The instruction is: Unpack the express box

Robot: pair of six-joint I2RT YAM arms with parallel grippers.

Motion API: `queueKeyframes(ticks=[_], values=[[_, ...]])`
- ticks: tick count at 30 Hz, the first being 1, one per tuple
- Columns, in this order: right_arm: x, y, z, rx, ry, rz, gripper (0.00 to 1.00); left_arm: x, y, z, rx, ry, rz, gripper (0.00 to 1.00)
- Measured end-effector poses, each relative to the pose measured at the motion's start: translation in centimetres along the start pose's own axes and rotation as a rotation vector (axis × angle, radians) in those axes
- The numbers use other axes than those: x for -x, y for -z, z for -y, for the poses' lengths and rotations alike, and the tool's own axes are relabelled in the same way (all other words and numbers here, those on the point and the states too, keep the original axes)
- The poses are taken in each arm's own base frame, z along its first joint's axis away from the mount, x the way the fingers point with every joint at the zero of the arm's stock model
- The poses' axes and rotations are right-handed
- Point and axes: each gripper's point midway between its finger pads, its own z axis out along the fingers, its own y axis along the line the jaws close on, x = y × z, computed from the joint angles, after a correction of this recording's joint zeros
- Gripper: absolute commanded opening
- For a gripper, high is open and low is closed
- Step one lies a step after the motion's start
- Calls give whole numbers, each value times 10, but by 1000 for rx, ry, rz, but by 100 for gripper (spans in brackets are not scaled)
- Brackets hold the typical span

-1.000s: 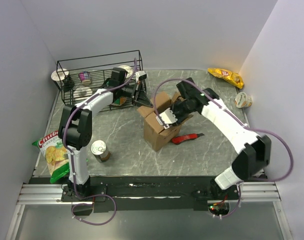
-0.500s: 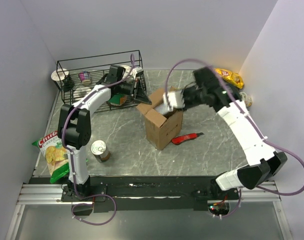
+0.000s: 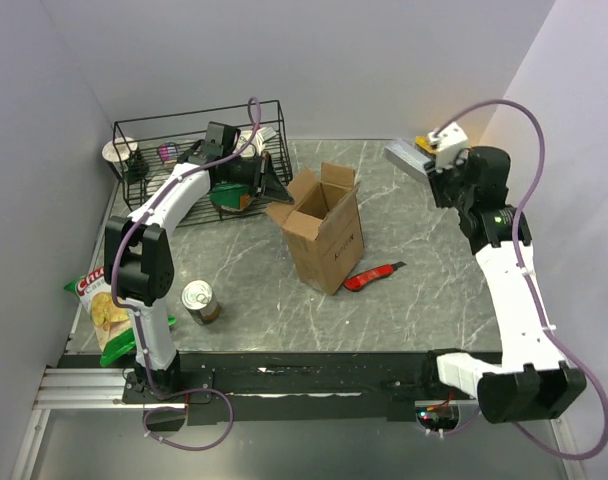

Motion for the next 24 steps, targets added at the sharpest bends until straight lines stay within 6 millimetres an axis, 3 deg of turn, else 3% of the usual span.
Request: queueKeyframes(ticks=[4, 6, 9, 10, 11, 14, 17, 18, 24], values=[[-77, -27, 9, -82, -276, -198, 0, 1, 0, 0, 1, -5, 3, 10], [-125, -44, 1, -102, -380, -313, 0, 1, 0, 0, 1, -6, 5, 13], [-179, -59, -22, -78, -458, -456, 0, 4, 0, 1, -5, -14, 13, 19], [-193, -64, -31, -62, -476, -493, 4, 6, 0, 3, -13, -22, 17, 20], [-203, -67, -36, -49, -494, -520, 18, 8, 0, 5, -24, -26, 21, 20], [-210, -77, -45, -7, -528, -524, 62, 15, 0, 14, -65, -47, 33, 25], [-201, -83, -46, 27, -541, -475, 80, 19, 0, 20, -96, -60, 41, 39], [-197, -85, -46, 40, -540, -457, 83, 21, 1, 23, -107, -63, 42, 47], [-174, -81, -45, 99, -534, -424, 100, 25, 4, 25, -118, -61, 54, 64]])
